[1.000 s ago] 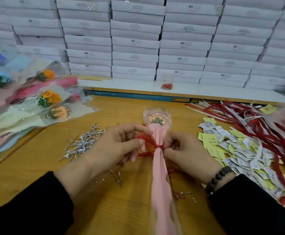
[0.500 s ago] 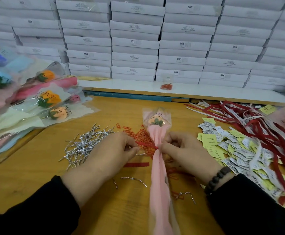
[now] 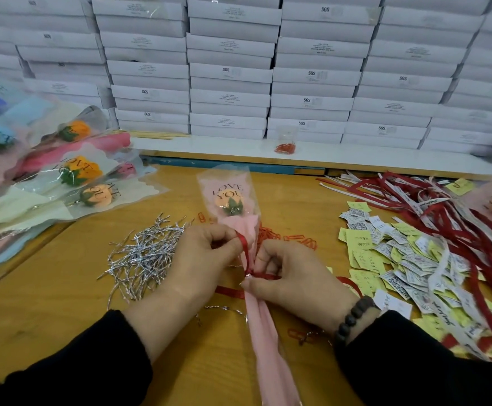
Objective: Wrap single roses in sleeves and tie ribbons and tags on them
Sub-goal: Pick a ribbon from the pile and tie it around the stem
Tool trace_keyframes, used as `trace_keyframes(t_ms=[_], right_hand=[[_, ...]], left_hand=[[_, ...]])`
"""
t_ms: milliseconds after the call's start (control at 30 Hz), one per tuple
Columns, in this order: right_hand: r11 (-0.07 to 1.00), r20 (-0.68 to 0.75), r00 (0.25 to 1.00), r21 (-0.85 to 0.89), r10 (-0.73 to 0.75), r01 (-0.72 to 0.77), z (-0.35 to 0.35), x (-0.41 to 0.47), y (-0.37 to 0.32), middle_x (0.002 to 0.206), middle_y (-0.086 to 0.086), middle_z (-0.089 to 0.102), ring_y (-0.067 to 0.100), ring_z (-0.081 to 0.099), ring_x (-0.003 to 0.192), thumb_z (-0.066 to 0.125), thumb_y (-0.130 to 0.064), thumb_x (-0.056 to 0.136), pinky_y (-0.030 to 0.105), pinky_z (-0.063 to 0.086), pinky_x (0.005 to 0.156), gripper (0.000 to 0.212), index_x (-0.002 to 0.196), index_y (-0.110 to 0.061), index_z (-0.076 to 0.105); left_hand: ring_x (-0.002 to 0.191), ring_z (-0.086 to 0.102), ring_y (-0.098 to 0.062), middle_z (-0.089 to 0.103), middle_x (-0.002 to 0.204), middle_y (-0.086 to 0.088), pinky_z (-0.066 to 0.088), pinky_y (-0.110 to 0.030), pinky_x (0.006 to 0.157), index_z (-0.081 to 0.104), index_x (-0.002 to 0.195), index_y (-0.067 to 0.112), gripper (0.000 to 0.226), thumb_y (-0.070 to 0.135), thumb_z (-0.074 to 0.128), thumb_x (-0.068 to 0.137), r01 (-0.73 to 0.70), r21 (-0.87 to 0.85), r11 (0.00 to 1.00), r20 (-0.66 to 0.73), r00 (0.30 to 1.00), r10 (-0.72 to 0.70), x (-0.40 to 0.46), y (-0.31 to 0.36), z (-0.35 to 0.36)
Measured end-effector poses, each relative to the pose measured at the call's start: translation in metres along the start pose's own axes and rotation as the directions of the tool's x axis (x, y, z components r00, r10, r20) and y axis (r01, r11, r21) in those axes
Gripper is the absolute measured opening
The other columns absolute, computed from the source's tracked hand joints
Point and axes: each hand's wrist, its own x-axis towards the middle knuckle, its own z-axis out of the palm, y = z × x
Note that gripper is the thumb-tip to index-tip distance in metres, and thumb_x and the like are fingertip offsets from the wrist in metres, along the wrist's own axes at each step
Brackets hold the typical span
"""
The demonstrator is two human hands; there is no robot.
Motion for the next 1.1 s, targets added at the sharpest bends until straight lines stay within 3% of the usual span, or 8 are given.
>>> trace_keyframes(t_ms=[100, 333, 433, 533, 633, 800, 967, 1100], right_hand=[[1.0, -0.011, 1.0, -0.021, 0.022, -0.023, 0.0, 0.001, 0.002, 0.058, -0.01, 0.048, 0.001, 0.042, 0.051, 0.076, -0.027, 0.073, 0.012, 0.034, 0.05, 0.024, 0.066, -0.021, 0.054], [0.987, 0.05, 0.997, -0.155, 0.059, -0.05, -0.009, -0.001, -0.005, 0.057, -0.011, 0.049, -0.001, 0.043, 0.051, 0.067, -0.043, 0.079, 0.011, 0.035, 0.049, 0.027, 0.067, -0.02, 0.06], [0.968, 0.118, 0.977, -0.2, 0.178, -0.153, -0.021, -0.001, -0.008, 0.051, -0.01, 0.048, -0.002, 0.041, 0.039, 0.054, -0.037, 0.091, 0.008, 0.034, 0.043, 0.035, 0.062, -0.019, 0.061], [0.895, 0.243, 0.906, 0.201, 0.347, -0.397, -0.033, -0.002, -0.009, 0.046, -0.006, 0.048, 0.001, 0.036, 0.032, 0.046, -0.025, 0.096, 0.012, 0.027, 0.033, 0.036, 0.063, -0.013, 0.055], [0.601, 0.386, 0.872, 0.633, 0.301, -0.487, -0.035, -0.001, -0.006, 0.05, 0.004, 0.046, 0.005, 0.033, 0.033, 0.04, -0.01, 0.096, 0.013, 0.022, 0.03, 0.035, 0.065, -0.002, 0.055], [0.297, 0.436, 0.884, 0.833, 0.166, -0.467, -0.028, 0.001, -0.002, 0.056, 0.006, 0.05, 0.004, 0.038, 0.037, 0.033, 0.005, 0.092, 0.013, 0.031, 0.03, 0.034, 0.088, 0.008, 0.066], [0.334, 0.348, 0.913, 0.852, 0.213, -0.403, -0.015, 0.002, -0.002, 0.055, 0.011, 0.055, 0.004, 0.036, 0.031, 0.03, 0.015, 0.09, 0.011, 0.026, 0.027, 0.038, 0.089, 0.002, 0.066], [0.433, 0.272, 0.923, 0.823, 0.271, -0.369, -0.008, 0.0, -0.003, 0.055, 0.011, 0.059, 0.004, 0.037, 0.029, 0.041, 0.008, 0.091, 0.01, 0.025, 0.026, 0.021, 0.1, 0.005, 0.06]], left_hand=[[0.032, 0.027, -0.007, 0.037, 0.033, 0.003, 0.024, -0.017, 0.038, 0.056, 0.042, 0.015, 0.047, 0.014, 0.055, 0.089, 0.109, -0.101, 0.989, 0.135, 0.986, -0.095, -0.003, -0.003, 0.002], [0.028, 0.028, -0.009, 0.037, 0.03, -0.003, 0.024, -0.014, 0.035, 0.049, 0.044, 0.009, 0.049, 0.026, 0.052, 0.09, 0.154, -0.029, 0.988, 0.132, 0.98, -0.149, -0.002, 0.0, 0.002], [0.028, 0.029, -0.009, 0.038, 0.029, 0.0, 0.024, -0.016, 0.035, 0.049, 0.044, 0.008, 0.051, 0.026, 0.05, 0.092, 0.174, -0.031, 0.984, 0.138, 0.976, -0.168, -0.002, 0.001, 0.001], [0.027, 0.029, -0.007, 0.039, 0.029, 0.004, 0.024, -0.015, 0.035, 0.05, 0.042, 0.011, 0.052, 0.023, 0.049, 0.093, 0.185, -0.046, 0.982, 0.141, 0.974, -0.177, -0.002, 0.002, 0.0], [0.028, 0.03, -0.007, 0.04, 0.029, 0.004, 0.025, -0.015, 0.036, 0.05, 0.045, 0.008, 0.05, 0.023, 0.049, 0.093, 0.184, -0.036, 0.982, 0.147, 0.973, -0.177, -0.003, 0.003, 0.0], [0.027, 0.029, -0.006, 0.038, 0.029, 0.002, 0.026, -0.014, 0.036, 0.049, 0.05, 0.003, 0.048, 0.021, 0.047, 0.094, 0.181, 0.003, 0.984, 0.147, 0.973, -0.179, -0.003, 0.004, -0.002], [0.026, 0.03, -0.003, 0.039, 0.028, 0.005, 0.024, -0.012, 0.035, 0.05, 0.052, 0.001, 0.045, 0.016, 0.05, 0.094, 0.193, -0.021, 0.981, 0.16, 0.969, -0.188, -0.002, 0.005, -0.002], [0.028, 0.029, -0.003, 0.038, 0.03, 0.006, 0.024, -0.012, 0.036, 0.052, 0.053, 0.001, 0.037, 0.014, 0.059, 0.087, 0.186, -0.023, 0.982, 0.182, 0.967, -0.179, -0.002, 0.004, -0.002]])
